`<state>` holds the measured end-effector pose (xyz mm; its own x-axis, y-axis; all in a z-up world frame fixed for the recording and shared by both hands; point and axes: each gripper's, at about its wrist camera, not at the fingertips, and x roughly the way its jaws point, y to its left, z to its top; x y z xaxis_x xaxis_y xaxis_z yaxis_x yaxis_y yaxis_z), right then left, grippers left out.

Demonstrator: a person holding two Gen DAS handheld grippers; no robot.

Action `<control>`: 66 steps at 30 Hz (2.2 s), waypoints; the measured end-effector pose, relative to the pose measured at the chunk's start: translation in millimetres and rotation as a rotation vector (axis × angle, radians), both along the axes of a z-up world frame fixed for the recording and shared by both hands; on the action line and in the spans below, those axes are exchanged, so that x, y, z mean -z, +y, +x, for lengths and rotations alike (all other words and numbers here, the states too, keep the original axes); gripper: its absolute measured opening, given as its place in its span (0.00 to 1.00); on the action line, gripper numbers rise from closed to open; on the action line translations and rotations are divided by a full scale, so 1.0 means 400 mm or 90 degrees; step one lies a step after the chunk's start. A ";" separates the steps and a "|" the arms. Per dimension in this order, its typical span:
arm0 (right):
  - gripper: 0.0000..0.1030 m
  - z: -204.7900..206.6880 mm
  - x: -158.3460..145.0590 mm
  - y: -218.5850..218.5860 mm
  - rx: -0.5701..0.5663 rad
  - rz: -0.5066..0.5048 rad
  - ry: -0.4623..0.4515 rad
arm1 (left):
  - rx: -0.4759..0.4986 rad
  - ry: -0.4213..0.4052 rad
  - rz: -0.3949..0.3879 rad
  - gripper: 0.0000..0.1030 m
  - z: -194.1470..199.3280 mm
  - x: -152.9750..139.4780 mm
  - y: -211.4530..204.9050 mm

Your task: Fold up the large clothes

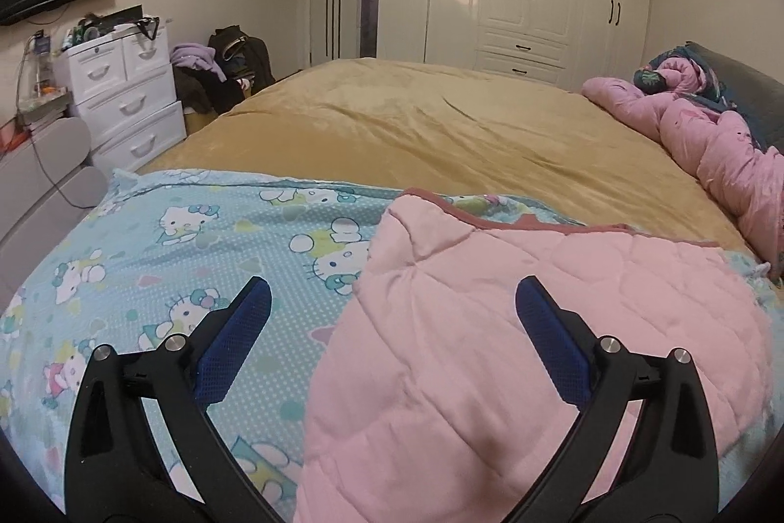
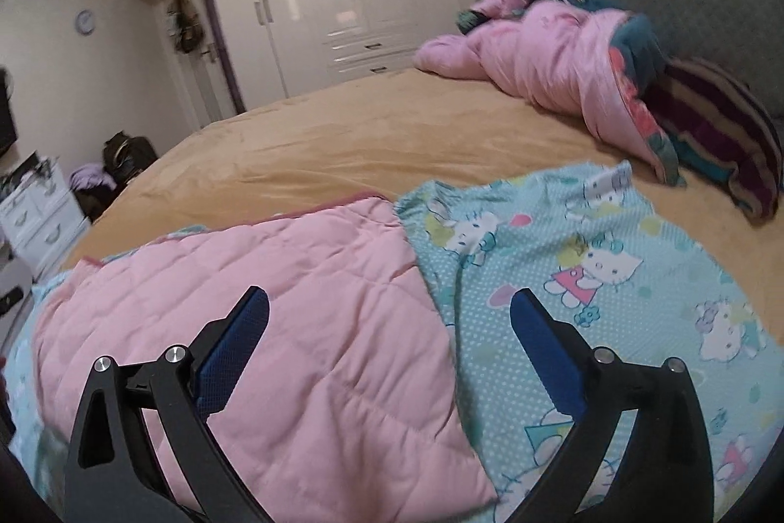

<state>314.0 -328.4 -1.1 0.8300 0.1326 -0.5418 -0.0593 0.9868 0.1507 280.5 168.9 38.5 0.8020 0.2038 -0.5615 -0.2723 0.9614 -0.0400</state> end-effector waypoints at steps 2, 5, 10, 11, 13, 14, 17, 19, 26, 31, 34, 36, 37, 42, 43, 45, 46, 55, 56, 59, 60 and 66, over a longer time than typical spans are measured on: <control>0.96 -0.021 -0.006 0.011 -0.017 -0.004 -0.001 | 0.005 -0.008 -0.001 0.91 -0.025 -0.006 -0.012; 0.96 -0.043 -0.006 0.035 -0.050 -0.007 0.008 | 0.013 -0.009 -0.014 0.91 -0.053 -0.006 -0.032; 0.95 -0.042 0.033 0.121 -0.129 -0.025 0.060 | 0.075 0.032 -0.052 0.91 -0.071 0.044 -0.123; 0.95 -0.043 0.040 0.145 -0.141 -0.036 0.060 | 0.089 0.048 -0.048 0.91 -0.067 0.062 -0.154; 0.95 -0.040 0.054 0.188 -0.162 -0.047 0.068 | 0.119 0.074 -0.059 0.91 -0.058 0.097 -0.199; 0.96 -0.035 0.062 0.209 -0.175 -0.049 0.077 | 0.134 0.086 -0.064 0.91 -0.054 0.119 -0.225; 0.96 -0.018 0.091 0.275 -0.202 -0.067 0.101 | 0.140 0.149 -0.022 0.91 -0.036 0.184 -0.288; 0.96 0.002 0.124 0.314 -0.205 -0.098 0.141 | 0.121 0.155 0.006 0.91 -0.033 0.207 -0.301; 0.96 0.050 0.217 0.333 -0.202 -0.098 0.217 | 0.130 0.162 -0.016 0.92 -0.017 0.270 -0.279; 0.96 0.040 0.230 0.340 -0.195 -0.098 0.198 | 0.141 0.145 -0.028 0.92 -0.025 0.285 -0.278; 0.96 0.035 0.212 0.320 -0.201 -0.069 0.190 | 0.158 0.123 -0.043 0.92 -0.046 0.263 -0.264; 0.96 0.014 0.191 0.307 -0.198 -0.063 0.177 | 0.160 0.120 -0.042 0.91 -0.056 0.241 -0.264; 0.96 0.006 0.181 0.302 -0.194 -0.061 0.170 | 0.160 0.114 -0.041 0.91 -0.064 0.230 -0.262; 0.96 -0.040 0.138 0.263 -0.174 -0.008 0.146 | 0.149 0.085 -0.032 0.91 -0.091 0.179 -0.249; 0.96 -0.041 0.131 0.256 -0.176 -0.002 0.145 | 0.145 0.081 -0.026 0.91 -0.094 0.170 -0.246; 0.96 -0.054 0.119 0.247 -0.172 -0.004 0.139 | 0.134 0.075 -0.015 0.91 -0.102 0.157 -0.234; 0.96 -0.061 0.109 0.248 -0.169 -0.005 0.133 | 0.128 0.072 -0.015 0.91 -0.106 0.151 -0.225; 0.96 -0.096 0.058 0.261 -0.177 -0.007 0.111 | 0.079 0.057 -0.026 0.91 -0.136 0.128 -0.141; 0.96 -0.097 0.057 0.264 -0.178 -0.007 0.110 | 0.072 0.056 -0.027 0.91 -0.138 0.127 -0.133; 0.96 -0.105 0.046 0.272 -0.179 -0.006 0.102 | 0.057 0.052 -0.030 0.91 -0.150 0.122 -0.108; 0.96 -0.108 0.042 0.277 -0.184 -0.002 0.101 | 0.053 0.051 -0.032 0.91 -0.153 0.120 -0.099; 0.96 -0.121 0.034 0.306 -0.199 -0.009 0.096 | 0.025 0.046 -0.042 0.91 -0.168 0.115 -0.048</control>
<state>265.7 -205.9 -14.8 0.6612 0.3595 -0.6585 -0.3375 0.9264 0.1669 213.3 149.7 -7.4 0.7656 0.1341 -0.6292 -0.2396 0.9671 -0.0854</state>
